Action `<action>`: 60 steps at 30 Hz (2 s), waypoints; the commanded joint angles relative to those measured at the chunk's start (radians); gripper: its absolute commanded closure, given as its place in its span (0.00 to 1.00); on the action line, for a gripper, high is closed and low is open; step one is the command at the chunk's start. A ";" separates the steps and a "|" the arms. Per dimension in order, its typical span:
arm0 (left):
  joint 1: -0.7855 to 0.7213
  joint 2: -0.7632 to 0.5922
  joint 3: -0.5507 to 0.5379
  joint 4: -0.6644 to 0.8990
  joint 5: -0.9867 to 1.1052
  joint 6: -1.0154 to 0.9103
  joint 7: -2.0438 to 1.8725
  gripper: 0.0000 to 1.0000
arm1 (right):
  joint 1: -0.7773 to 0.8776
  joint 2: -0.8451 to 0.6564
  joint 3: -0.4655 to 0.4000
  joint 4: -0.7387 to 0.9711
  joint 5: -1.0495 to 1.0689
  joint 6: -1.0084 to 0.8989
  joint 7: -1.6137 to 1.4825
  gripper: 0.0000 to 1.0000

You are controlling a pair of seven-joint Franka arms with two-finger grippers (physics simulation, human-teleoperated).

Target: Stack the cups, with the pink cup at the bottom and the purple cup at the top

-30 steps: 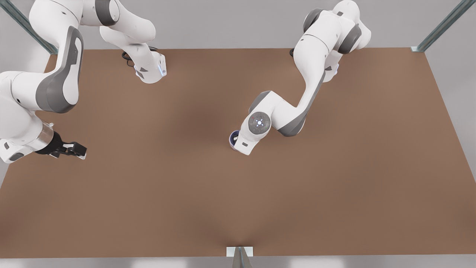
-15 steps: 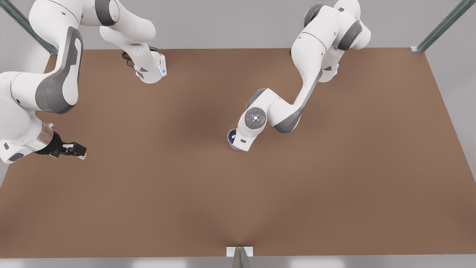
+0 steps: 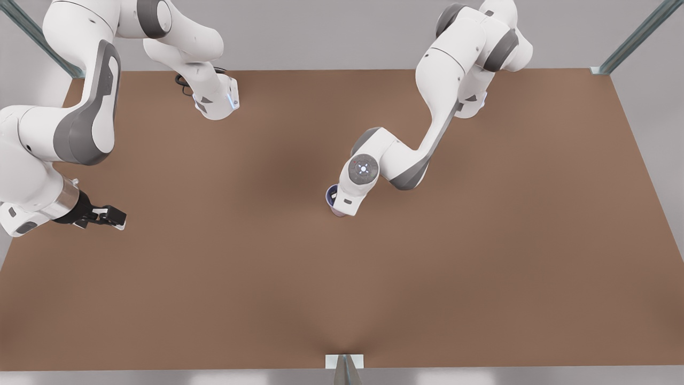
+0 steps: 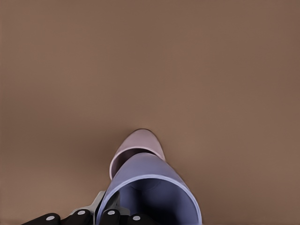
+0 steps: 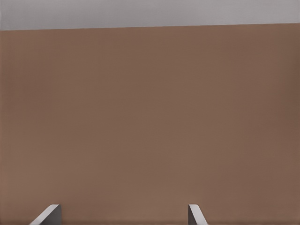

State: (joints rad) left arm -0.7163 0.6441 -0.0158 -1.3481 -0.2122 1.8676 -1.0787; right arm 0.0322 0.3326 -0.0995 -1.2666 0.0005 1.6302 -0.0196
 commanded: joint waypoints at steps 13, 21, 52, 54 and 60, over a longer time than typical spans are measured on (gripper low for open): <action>-0.014 0.003 0.000 -0.014 0.001 0.024 -0.026 0.79 | 0.000 -0.001 0.000 0.001 0.001 0.011 -0.002 0.00; -0.019 -0.001 0.000 -0.029 0.001 0.021 -0.024 0.55 | 0.000 -0.001 0.000 0.001 0.001 0.019 -0.002 0.00; 0.162 -0.185 0.017 0.067 0.091 -0.367 0.080 0.00 | -0.002 -0.001 0.000 0.001 0.001 0.020 -0.002 0.00; 0.369 -0.305 0.017 0.075 0.224 -0.433 0.491 0.00 | 0.000 -0.001 0.000 0.001 0.001 0.031 0.000 0.00; 0.578 -0.483 0.014 -0.178 0.280 -0.314 1.059 0.00 | -0.002 -0.001 0.000 0.001 0.001 0.033 -0.003 0.00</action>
State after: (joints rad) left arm -0.1294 0.1774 -0.0014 -1.5009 0.0371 1.5683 -0.7692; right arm 0.0307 0.3325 -0.0997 -1.2661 0.0008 1.6596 -0.0210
